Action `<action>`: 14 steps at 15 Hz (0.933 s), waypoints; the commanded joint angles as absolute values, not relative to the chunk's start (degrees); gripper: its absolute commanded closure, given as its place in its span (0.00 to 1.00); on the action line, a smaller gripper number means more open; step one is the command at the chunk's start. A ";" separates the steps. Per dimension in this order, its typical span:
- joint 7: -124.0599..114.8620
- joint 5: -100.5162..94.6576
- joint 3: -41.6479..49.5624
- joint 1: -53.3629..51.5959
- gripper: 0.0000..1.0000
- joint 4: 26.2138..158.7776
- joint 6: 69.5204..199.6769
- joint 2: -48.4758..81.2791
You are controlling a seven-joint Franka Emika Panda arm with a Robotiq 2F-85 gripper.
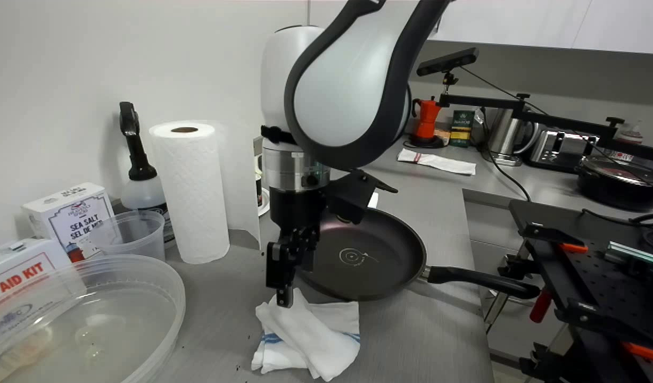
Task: Use the cloth to wipe the pan
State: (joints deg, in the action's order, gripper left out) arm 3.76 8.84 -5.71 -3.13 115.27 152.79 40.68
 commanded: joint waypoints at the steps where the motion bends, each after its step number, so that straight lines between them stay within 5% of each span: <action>1: 1.58 7.93 -5.66 -3.33 0.00 111.42 152.30 43.83; 14: -4.68 8.38 -4.27 -4.13 0.00 114.28 149.31 41.34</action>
State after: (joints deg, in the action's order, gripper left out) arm -3.12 8.62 -4.39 -3.95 112.43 151.18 43.65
